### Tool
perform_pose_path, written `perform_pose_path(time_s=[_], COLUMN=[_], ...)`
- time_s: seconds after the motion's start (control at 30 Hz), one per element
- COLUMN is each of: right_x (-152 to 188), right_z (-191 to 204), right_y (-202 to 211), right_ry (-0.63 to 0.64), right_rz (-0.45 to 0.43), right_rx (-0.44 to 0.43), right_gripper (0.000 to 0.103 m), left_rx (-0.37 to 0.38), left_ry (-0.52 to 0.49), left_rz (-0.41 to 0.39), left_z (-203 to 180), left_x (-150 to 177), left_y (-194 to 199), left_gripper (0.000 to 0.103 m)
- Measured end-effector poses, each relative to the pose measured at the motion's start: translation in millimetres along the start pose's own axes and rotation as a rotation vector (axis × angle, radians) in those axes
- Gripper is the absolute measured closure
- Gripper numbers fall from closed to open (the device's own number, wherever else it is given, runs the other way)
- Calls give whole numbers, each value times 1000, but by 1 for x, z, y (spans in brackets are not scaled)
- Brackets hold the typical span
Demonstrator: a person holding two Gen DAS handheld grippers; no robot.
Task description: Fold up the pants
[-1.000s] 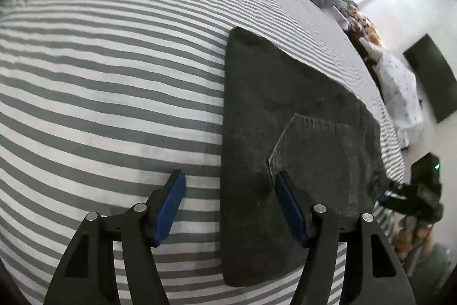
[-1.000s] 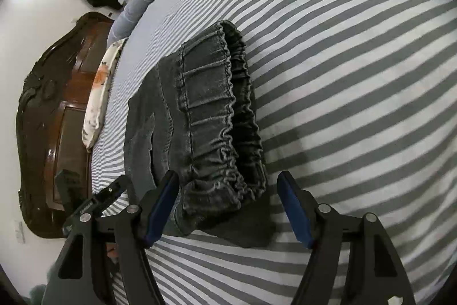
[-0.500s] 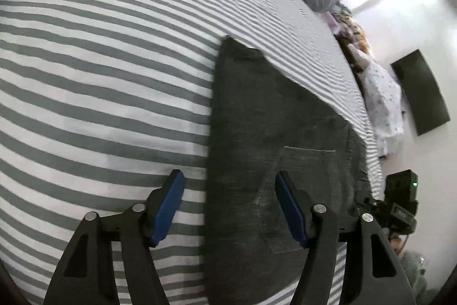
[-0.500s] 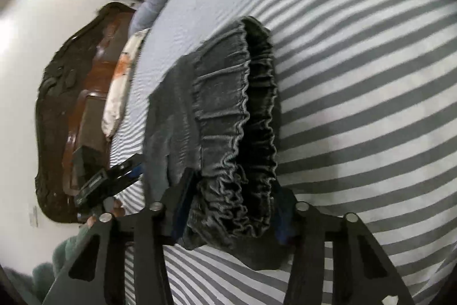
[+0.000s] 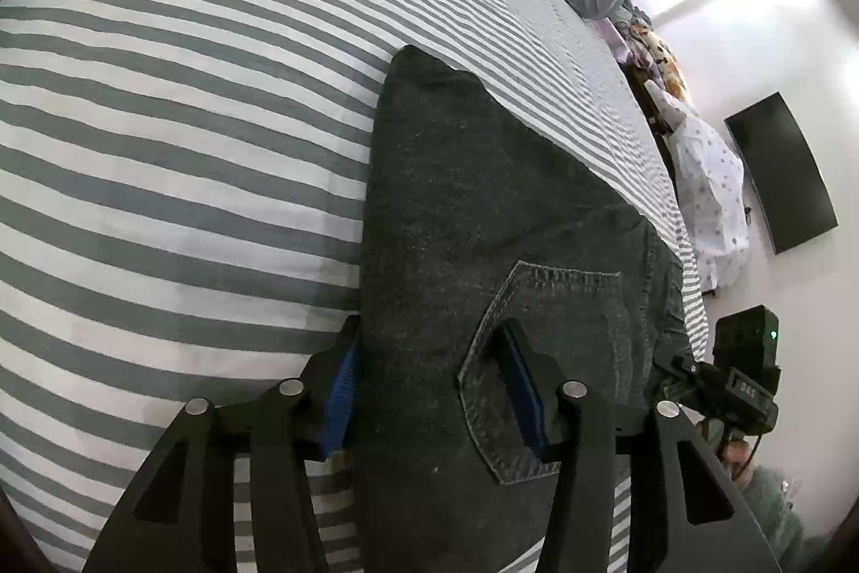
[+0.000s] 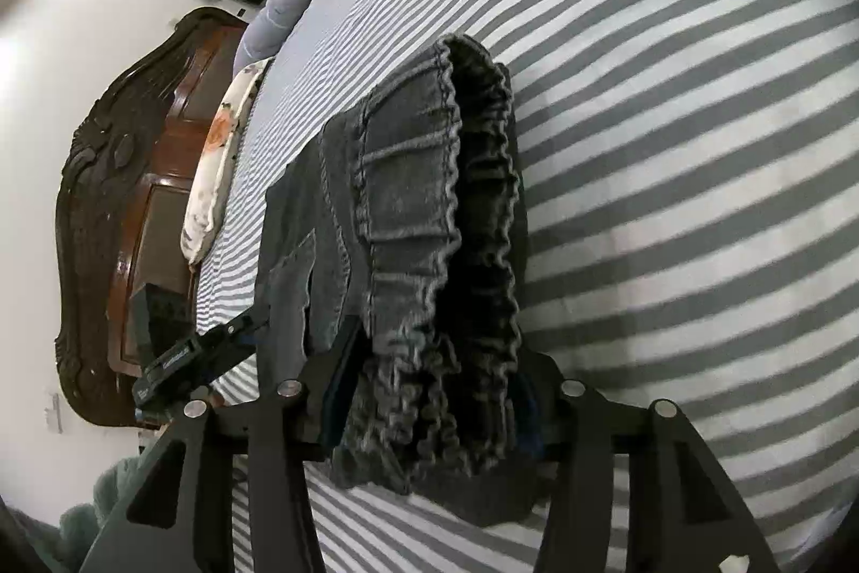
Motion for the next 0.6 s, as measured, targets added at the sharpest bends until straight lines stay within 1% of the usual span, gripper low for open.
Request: perform_pose_path(time_s=[0.17, 0.2, 0.23, 0.27, 0.33, 0.4, 0.5, 0.6], right_x=[-9, -9, -8, -8, -8, -6, -4, -3], right_z=[-2, -2, -1, -1, 3, 9, 16, 19], right_y=[-7, -7, -6, -6, -4, -4, -6, -10], right_ry=[-19, -20, -20, -16, 11, 32, 24, 13], right_rz=[-24, -25, -24, -24, -31, -41, -53, -50], right_rx=[-32, -36, -42, -43, -18, 25, 88, 129], right_gripper=[50, 50, 53, 57, 60, 63, 65, 65], left_rx=[-12, -24, -36, -50, -81, -92, -91, -117], left_ry=[-53, -72, -87, -103, -134, -146, -137, -165], left_rz=[-11, -16, -21, -25, -35, -46, -61, -76], left_z=[-11, -13, -16, -18, -21, -23, -22, -25], left_x=[3, 3, 5, 6, 9, 10, 12, 14], left_y=[-3, -2, -2, -2, -3, -3, -2, -4], left_gripper=[39, 39, 39, 41, 45, 56, 60, 60])
Point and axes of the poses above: each gripper's, at about its wrist camera, not at the fingertips, and y roughly against the way its jaws point, z to its left, x to its underside, the point moved 4 cm from there along -y, roughly the way its jaws point, and after that the axes turned 3 degrees about -y, right-handed, at the moved point
